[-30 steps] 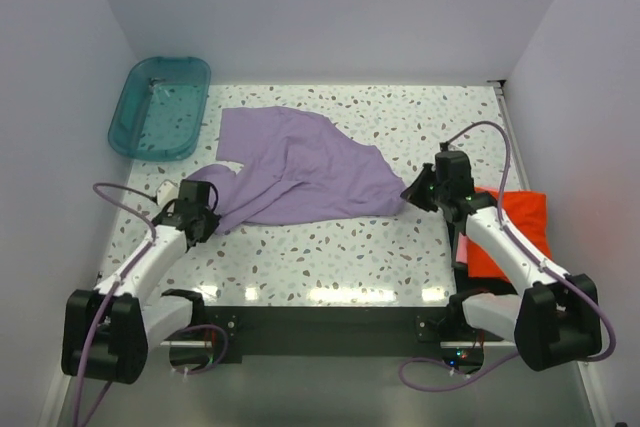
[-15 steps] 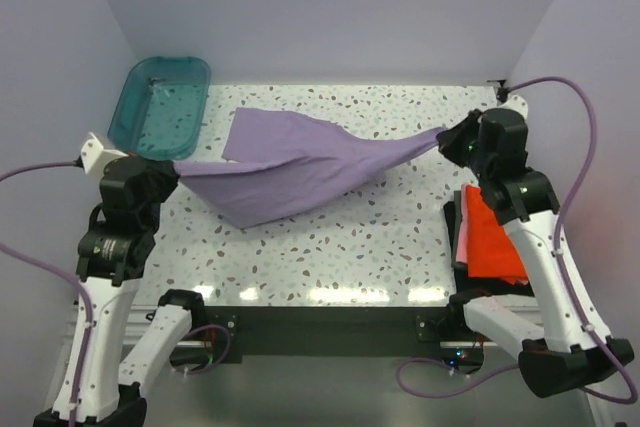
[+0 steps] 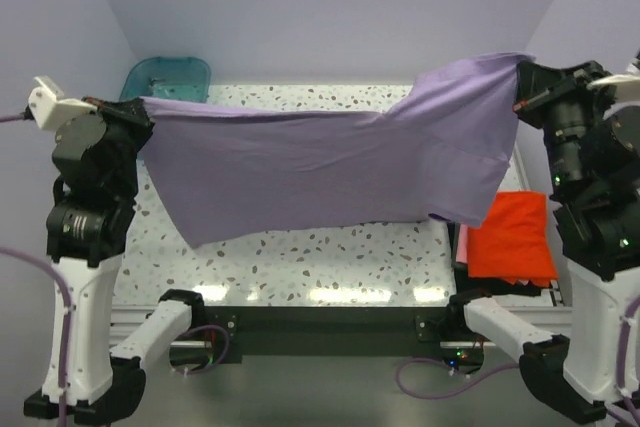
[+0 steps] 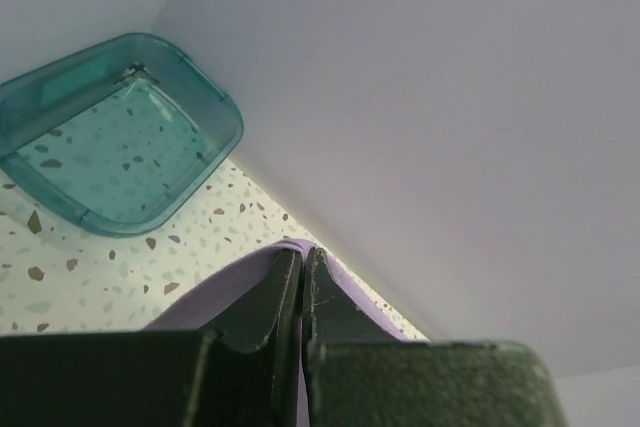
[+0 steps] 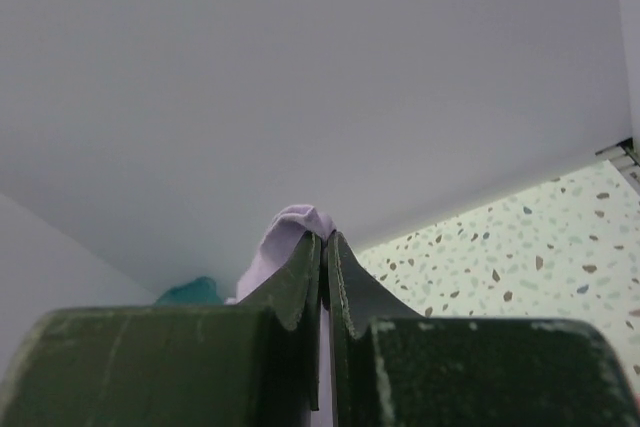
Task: Fold and stack the t-shirts
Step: Flatten the tshirt out
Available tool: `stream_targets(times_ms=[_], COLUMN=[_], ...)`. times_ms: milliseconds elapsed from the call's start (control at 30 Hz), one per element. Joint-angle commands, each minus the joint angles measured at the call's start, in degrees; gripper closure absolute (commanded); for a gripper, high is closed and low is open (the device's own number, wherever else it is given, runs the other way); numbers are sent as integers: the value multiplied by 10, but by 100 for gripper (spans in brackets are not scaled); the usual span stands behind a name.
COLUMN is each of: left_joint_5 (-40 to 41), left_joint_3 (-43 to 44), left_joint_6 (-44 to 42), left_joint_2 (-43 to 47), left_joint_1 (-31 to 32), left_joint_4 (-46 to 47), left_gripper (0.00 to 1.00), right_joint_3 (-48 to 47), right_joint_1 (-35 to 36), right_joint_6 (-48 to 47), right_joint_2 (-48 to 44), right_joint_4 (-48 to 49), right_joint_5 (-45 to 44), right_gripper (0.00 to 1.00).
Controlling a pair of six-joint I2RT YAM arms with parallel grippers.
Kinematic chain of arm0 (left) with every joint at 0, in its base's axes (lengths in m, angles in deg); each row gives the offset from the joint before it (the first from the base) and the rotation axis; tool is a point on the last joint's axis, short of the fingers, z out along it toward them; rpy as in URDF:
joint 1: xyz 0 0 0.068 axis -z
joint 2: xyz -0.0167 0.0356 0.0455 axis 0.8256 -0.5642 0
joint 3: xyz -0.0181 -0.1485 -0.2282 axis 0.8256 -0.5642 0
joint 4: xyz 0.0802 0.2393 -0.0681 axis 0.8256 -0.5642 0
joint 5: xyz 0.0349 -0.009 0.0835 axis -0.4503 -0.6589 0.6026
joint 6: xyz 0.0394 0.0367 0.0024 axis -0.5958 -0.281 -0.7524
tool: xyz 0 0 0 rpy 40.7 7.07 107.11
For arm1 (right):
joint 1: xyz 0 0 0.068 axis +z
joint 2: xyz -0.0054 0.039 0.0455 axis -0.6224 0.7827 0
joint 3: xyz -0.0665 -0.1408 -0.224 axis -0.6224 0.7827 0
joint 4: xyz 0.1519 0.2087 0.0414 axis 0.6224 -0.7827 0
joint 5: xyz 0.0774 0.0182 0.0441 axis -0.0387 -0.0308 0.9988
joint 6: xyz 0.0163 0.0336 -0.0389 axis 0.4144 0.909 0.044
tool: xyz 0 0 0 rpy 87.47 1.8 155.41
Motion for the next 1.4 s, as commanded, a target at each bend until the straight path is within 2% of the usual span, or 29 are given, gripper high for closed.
stream_targets(times_ms=[0, 67, 100, 133, 167, 200, 233, 267, 300, 333, 367, 400, 433, 467, 567, 633, 700, 833, 900, 933, 1000, 1033, 1167, 1200, 1267, 1300, 1367], left_joint_5=[-34, -65, -79, -97, -137, -161, -188, -242, -265, -283, -310, -327, -356, -368, -398, -427, -459, -489, -501, -506, -512, -510, -502, -498, -491, -488, -465], left_joint_3=[-2, -5, -3, -1, 5, 13, 24, 61, 90, 126, 208, 251, 341, 385, 517, 526, 493, 429, 354, 325, 226, 151, -20, -54, -157, -220, -281], left_joint_6=[-34, -39, -42, -46, -53, -54, -55, -56, -58, -60, -61, -61, -57, -50, -38, -10, 32, 46, 49, 54, 61, 64, 77, 79, 85, 84, 81], left_joint_2=[-95, -136, -181, -206, -231, -287, -319, -351, -421, -457, -492, -554, -583, -606, -668, -670, -655, -634, -612, -603, -571, -558, -490, -479, -446, -435, -402], left_joint_1=[-3, -5, -7, -12, -17, -21, -32, -37, -40, -46, -49, -54, -63, -68, -95, -130, -151, -186, -189, -190, -190, -191, -191, -189, -187, -185, -180], left_joint_4=[111, 146, 192, 222, 253, 310, 339, 364, 385, 385, 386, 385, 382, 377, 377, 437, 493, 522, 548, 556, 584, 595, 622, 621, 622, 617, 586], left_gripper=[100, 100, 100, 100, 100, 100, 100, 100, 100, 100, 100, 100, 100, 100, 100, 100, 100, 100, 100, 100, 100, 100, 100, 100, 100, 100, 100], right_joint_3=[15, 31, 29, 19, 9, -6, -61, -96, -132, -209, -253, -297, -376, -405, -411, -368, -352, -285, -238, -186, -134, -75, 119, 202, 287, 368, 442], right_joint_1=[-4, -4, -4, -4, -5, -7, -10, -14, -15, -19, -25, -27, -33, -35, -40, -44, -49, -49, -49, -49, -49, -49, -48, -49, -49, -49, -49], right_joint_6=[-53, -63, -66, -70, -73, -76, -79, -86, -91, -93, -94, -95, -96, -99, -111, -114, -119, -128, -127, -127, -123, -121, -89, -79, -50, -42, -6], right_joint_2=[88, 122, 141, 189, 213, 246, 308, 347, 377, 406, 466, 492, 517, 543, 524, 501, 475, 435, 414, 392, 367, 338, 243, 220, 156, 135, 77], right_joint_4=[100, 164, 183, 201, 237, 248, 254, 253, 253, 249, 242, 225, 219, 221, 291, 333, 364, 379, 392, 396, 394, 393, 387, 384, 374, 372, 350], right_joint_5=[47, 93, 108, 124, 135, 166, 178, 187, 194, 194, 206, 206, 212, 210, 186, 175, 164, 156, 148, 147, 139, 139, 129, 117, 113, 112, 106], right_gripper=[100, 100, 100, 100, 100, 100, 100, 100, 100, 100, 100, 100, 100, 100, 100, 100, 100, 100, 100, 100, 100, 100, 100, 100, 100, 100, 100])
